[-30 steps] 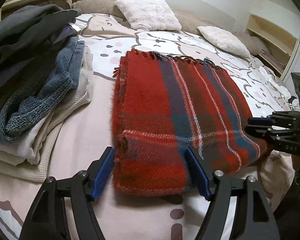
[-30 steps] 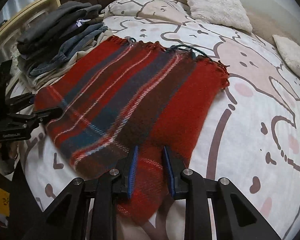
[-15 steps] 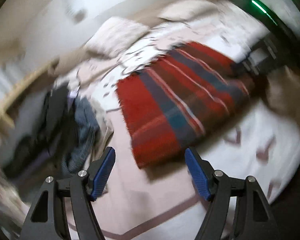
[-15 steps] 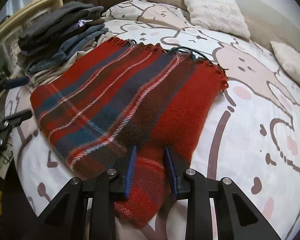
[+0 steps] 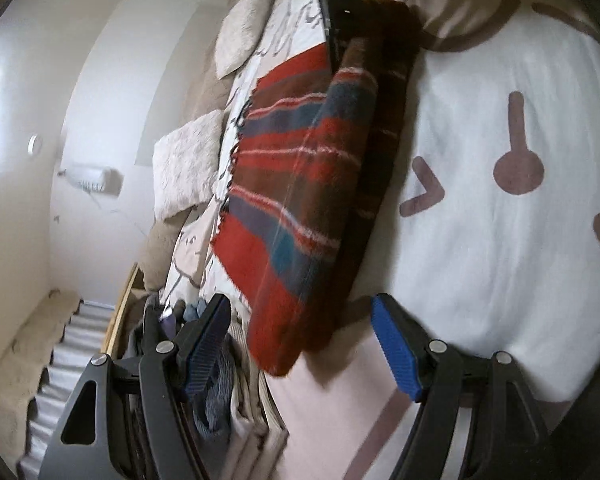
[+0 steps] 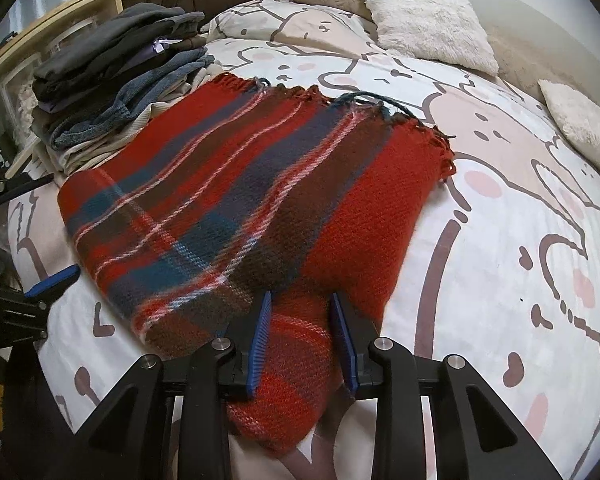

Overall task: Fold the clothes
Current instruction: 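Grasp the folded blanket's edge with the left gripper while the right gripper grasps beside it, then lift the folded blanket with both grippers and carry it toward the clothes stack, then lower the blanket onto the stack of folded clothes and open both grippers, then withdraw both grippers from the stacked blanket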

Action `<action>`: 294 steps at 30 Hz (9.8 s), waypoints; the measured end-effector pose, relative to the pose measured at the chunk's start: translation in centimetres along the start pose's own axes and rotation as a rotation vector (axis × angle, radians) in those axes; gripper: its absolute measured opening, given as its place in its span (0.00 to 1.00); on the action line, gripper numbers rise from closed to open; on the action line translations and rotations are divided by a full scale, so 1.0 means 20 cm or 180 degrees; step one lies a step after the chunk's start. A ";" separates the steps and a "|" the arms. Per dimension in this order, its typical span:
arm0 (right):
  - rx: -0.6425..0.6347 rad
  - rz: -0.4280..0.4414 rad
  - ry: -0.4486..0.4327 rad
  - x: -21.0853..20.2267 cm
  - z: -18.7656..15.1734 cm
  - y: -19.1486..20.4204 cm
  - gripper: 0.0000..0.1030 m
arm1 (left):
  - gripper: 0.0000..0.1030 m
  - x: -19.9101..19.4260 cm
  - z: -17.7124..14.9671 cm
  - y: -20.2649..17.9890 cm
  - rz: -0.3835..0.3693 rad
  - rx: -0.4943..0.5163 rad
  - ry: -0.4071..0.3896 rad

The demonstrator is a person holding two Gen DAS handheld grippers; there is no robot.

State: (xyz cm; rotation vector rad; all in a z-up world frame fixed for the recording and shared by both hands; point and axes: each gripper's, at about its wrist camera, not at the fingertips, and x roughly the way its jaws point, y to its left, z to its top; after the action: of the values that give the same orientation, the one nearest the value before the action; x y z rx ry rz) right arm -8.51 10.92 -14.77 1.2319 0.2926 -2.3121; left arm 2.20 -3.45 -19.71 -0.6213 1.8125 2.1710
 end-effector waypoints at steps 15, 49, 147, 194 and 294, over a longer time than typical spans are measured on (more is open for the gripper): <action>0.0089 0.0103 -0.0025 -0.02 0.00 -0.02 0.31 | 0.74 0.09 0.08 0.00 0.0160 0.0798 -0.0299; -0.3120 -0.2907 -0.1443 0.07 -0.45 0.68 0.76 | 0.27 0.15 0.07 0.40 -0.1256 -0.0990 -0.0665; -0.1984 -0.1707 -0.2210 -0.53 2.15 1.45 0.15 | 0.16 0.56 -1.07 2.76 0.1443 -0.3643 0.0284; -0.2730 -0.1142 -0.1430 -0.09 0.78 1.54 0.15 | 0.27 0.18 -1.33 1.24 0.0495 -0.2360 0.0465; -0.0003 0.0336 -0.1221 -0.61 0.48 0.23 1.00 | 1.00 -0.67 -0.56 0.96 0.0195 -0.5362 0.0367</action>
State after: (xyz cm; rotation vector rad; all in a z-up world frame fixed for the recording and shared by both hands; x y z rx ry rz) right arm -7.24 7.07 0.85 0.7588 0.0908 -2.3915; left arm 7.26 -17.16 1.88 -0.8710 -0.4473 3.2565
